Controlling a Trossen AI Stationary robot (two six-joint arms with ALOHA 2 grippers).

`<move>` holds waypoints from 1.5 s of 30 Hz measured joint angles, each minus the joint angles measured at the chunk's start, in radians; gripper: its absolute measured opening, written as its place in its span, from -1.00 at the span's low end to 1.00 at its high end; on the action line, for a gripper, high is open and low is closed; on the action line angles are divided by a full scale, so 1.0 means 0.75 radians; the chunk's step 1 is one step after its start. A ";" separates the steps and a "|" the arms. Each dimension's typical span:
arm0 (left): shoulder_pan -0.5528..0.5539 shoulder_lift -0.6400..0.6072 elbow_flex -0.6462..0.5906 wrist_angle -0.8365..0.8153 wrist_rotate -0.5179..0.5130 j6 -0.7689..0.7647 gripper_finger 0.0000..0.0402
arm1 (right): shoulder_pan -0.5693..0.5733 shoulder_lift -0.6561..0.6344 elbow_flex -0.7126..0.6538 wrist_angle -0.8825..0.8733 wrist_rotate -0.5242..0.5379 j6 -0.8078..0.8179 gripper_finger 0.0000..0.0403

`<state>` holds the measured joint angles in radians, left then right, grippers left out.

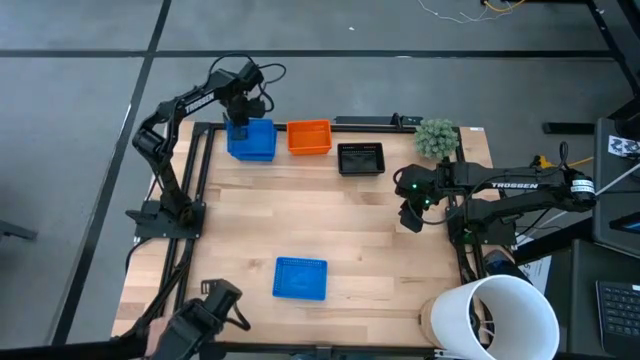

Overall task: Stack baskets by color
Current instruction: Stack the middle left blue bin on the top blue bin, then adjust the stack of blue bins

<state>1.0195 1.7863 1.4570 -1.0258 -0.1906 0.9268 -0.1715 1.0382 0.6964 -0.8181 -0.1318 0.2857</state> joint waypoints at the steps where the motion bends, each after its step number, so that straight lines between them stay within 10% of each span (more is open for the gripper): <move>1: 0.000 0.000 0.000 -0.002 0.017 0.010 -1.00 | 0.000 0.000 0.000 0.001 0.000 0.000 -0.43; 33: -0.148 -0.080 0.001 -0.048 -0.117 -0.033 -0.63 | 0.000 0.000 0.000 0.051 0.000 -0.007 -0.43; 45: -0.281 -0.182 0.003 0.284 0.099 -0.877 -0.63 | -0.001 0.000 0.000 0.070 0.000 -0.008 -0.43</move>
<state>0.8086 1.6494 1.4593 -0.8127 -0.1165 0.2690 -0.1719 1.0382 0.6964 -0.7657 -0.1318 0.2794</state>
